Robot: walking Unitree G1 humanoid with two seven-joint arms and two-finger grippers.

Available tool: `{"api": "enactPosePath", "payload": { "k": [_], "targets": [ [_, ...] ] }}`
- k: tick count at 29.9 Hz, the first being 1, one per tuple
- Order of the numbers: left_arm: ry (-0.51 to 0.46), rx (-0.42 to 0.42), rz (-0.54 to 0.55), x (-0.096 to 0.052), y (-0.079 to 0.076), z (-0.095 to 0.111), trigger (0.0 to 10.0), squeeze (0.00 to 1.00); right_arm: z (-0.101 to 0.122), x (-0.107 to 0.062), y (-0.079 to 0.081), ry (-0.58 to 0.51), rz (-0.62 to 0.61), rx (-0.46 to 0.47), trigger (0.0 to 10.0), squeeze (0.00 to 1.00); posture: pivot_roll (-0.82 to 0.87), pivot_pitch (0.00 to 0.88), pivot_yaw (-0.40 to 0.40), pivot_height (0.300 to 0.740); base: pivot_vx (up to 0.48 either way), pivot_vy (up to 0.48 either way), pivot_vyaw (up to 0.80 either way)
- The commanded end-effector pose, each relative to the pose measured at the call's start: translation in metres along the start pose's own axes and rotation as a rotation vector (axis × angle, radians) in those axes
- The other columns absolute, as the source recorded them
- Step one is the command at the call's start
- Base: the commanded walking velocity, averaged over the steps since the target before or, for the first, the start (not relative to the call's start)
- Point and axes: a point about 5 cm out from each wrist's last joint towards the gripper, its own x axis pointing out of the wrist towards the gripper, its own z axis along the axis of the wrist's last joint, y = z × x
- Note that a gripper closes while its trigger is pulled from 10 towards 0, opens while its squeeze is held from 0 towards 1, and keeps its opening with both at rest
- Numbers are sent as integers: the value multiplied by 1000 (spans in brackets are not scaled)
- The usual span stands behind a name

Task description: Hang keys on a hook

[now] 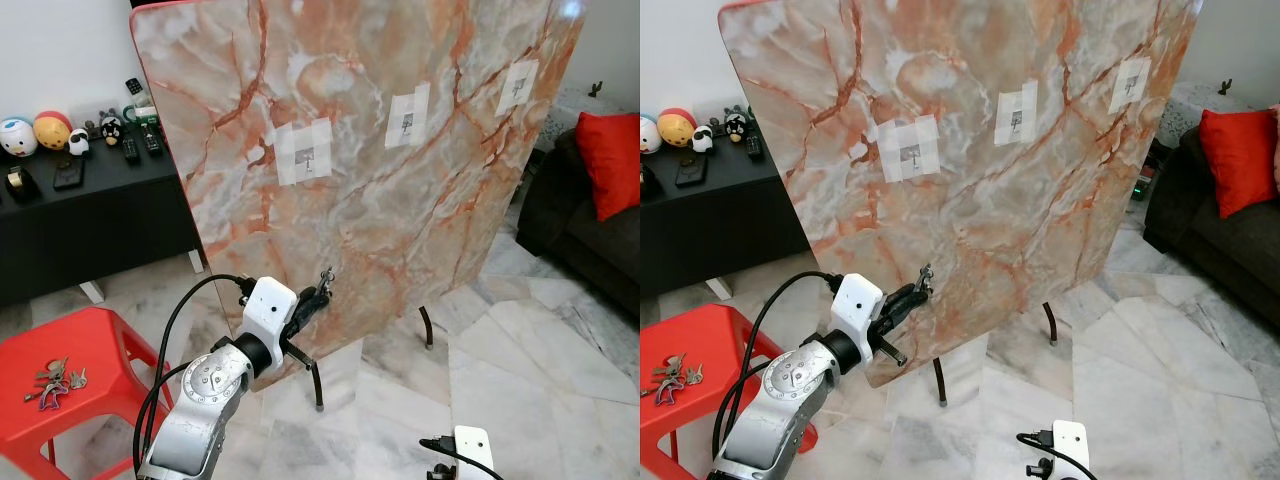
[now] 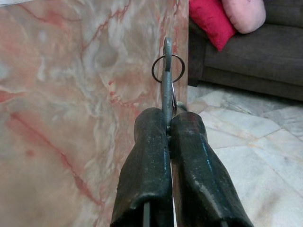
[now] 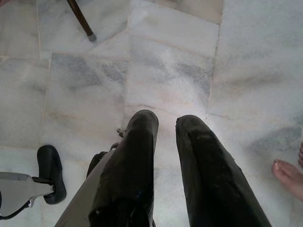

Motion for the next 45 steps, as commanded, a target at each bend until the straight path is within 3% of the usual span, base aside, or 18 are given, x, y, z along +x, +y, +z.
{"api": "enactPosePath", "payload": {
  "k": [1, 7, 18, 45],
  "targets": [
    [1, 4, 14, 0, -1, 2, 10000, 0, 0, 0, -2, -2, -8, 9, 10000, 0, 50, 9, -55, 740, 0, 0, 0],
    [-28, -14, 72, 2, 1, 7, 10000, 0, 0, 0, -3, -10, -12, 13, 10000, 0, 48, 9, -55, 740, 0, 0, 0],
    [-21, 15, 74, 3, 2, 8, 10000, 0, 1, 0, -2, -9, -11, 9, 10000, 0, 52, 8, -55, 740, 0, 0, 0],
    [-14, 69, 33, 6, -5, 8, 10000, 0, 2, 0, -3, -15, -8, -8, 10000, 0, 51, 4, -57, 740, 284, 0, 0]
  ]
}}
